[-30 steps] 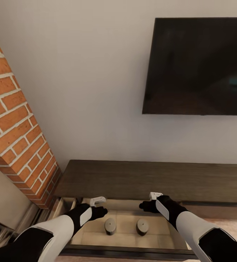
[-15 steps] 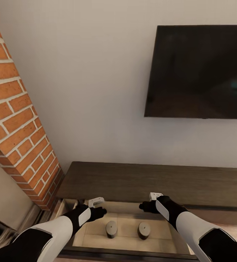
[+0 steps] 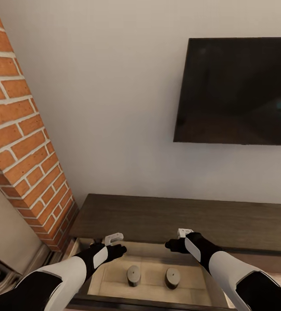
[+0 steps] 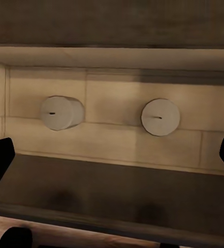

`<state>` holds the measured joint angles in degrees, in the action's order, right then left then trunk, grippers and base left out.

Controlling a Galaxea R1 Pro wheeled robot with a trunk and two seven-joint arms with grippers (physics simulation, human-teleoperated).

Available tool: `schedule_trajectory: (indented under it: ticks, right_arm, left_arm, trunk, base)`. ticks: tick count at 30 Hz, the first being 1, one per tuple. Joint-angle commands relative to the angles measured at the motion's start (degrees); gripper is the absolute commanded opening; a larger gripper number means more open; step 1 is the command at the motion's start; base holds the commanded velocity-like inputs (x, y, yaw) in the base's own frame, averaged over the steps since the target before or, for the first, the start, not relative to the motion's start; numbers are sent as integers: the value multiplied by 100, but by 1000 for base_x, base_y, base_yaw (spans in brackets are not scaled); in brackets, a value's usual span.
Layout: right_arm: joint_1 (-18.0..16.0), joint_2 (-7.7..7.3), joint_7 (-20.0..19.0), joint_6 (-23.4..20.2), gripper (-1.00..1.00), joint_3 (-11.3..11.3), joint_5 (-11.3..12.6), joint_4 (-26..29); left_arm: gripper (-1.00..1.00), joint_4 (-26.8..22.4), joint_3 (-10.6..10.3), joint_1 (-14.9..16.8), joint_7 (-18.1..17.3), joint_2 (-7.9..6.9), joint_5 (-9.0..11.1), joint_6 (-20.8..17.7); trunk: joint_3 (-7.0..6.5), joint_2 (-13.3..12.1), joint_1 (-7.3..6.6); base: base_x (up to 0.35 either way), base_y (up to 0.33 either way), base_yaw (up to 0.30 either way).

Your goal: Place each of the two pumpkins and all three candles from the living room inside a cabinet in the living room (use any cabinet), then make sure every cabinet is closed, and position the cauldron so it is next to a table in the living room.

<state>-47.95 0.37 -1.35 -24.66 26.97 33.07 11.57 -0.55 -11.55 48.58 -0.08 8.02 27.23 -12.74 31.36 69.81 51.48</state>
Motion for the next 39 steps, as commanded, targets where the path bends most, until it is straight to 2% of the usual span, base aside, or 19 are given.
schedule_trajectory:
  ticks: [1,6,24,39]
  right_arm:
    - [-4,-2,-14,-22,100,15,-12,3]
    - [-4,-2,-16,-22,100,11,-12,3]
    - [-4,1,-23,-22,100,19,-12,3]
    - [-4,-1,-23,-22,100,20,-12,3]
  left_arm:
    - [100,2,-49,2,-1,2,54,48]
    - [100,26,-49,1,3,7,54,167]
    - [100,36,-49,1,17,6,54,184]
    - [100,86,-49,1,17,7,54,184]
  trunk:
    - [-4,3,0]
    - [-50,3,0]
    - [-217,3,0]
    - [-347,3,0]
  base:
    - [0,0,61]
    - [0,0,30]
    - [-10,0,1]
    - [-257,0,0]
